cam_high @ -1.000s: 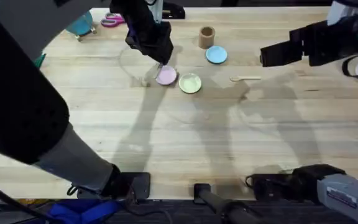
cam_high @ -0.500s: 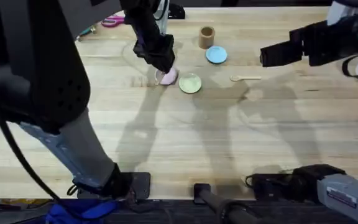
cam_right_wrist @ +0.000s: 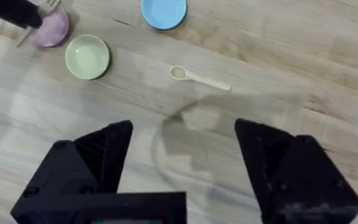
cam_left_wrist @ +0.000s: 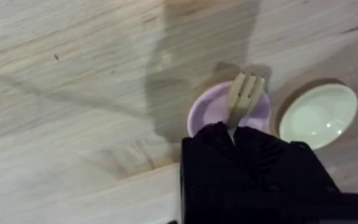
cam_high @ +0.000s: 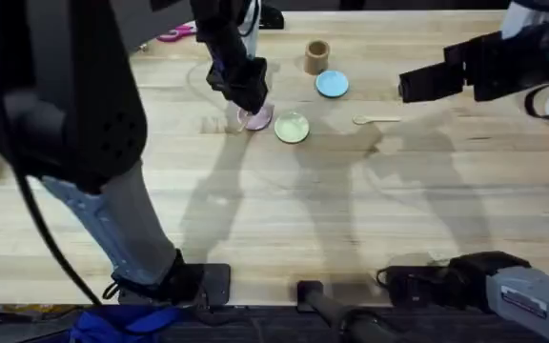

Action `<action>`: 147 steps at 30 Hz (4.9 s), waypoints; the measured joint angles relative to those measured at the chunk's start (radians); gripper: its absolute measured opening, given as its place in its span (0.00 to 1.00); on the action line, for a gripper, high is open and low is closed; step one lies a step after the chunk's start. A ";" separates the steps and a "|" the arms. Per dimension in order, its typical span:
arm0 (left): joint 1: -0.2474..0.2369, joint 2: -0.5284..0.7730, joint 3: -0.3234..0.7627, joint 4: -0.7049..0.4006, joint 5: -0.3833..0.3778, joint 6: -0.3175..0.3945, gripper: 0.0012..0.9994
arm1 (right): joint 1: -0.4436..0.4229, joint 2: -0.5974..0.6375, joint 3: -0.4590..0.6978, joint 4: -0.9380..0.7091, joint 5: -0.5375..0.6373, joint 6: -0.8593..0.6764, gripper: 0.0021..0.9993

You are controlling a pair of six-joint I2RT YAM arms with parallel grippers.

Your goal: Pick up a utensil and set it on the pink plate, then put the other utensil in the container.

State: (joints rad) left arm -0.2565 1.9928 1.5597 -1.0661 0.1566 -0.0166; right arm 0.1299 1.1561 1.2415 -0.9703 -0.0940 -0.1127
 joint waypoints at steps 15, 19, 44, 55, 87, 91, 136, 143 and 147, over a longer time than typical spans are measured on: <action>0.000 0.037 0.000 0.020 0.000 -0.017 0.04 | 0.000 0.000 0.000 0.000 0.000 0.000 1.00; 0.000 0.037 0.000 0.020 0.000 -0.023 0.19 | 0.000 0.000 0.000 0.000 0.000 0.000 1.00; 0.000 0.043 0.000 0.023 0.005 -0.037 0.69 | 0.000 0.000 0.000 0.000 0.000 0.000 1.00; 0.000 0.013 0.038 -0.027 0.008 -0.047 0.88 | 0.000 0.000 0.000 0.000 0.000 0.000 1.00; 0.005 -0.879 -0.334 -0.072 -0.004 0.027 0.99 | 0.000 0.000 0.000 0.000 0.000 0.000 1.00; 0.036 -0.917 -0.337 -0.075 0.073 0.110 0.99 | 0.000 0.000 0.000 0.000 0.000 0.000 1.00; 0.475 -0.927 -0.512 0.052 0.648 0.874 1.00 | 0.000 0.000 0.000 0.004 0.000 -0.033 1.00; 0.475 -0.927 -0.512 0.052 0.639 0.874 1.00 | 0.000 0.000 0.000 0.004 0.011 -0.167 1.00; 0.475 -0.927 -0.512 0.052 0.639 0.874 1.00 | 0.000 0.028 0.008 0.000 0.049 -0.230 1.00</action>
State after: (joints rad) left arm 0.2188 1.0659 1.0481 -1.0136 0.7956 0.8574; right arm 0.1299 1.1836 1.2492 -0.9707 -0.0450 -0.3432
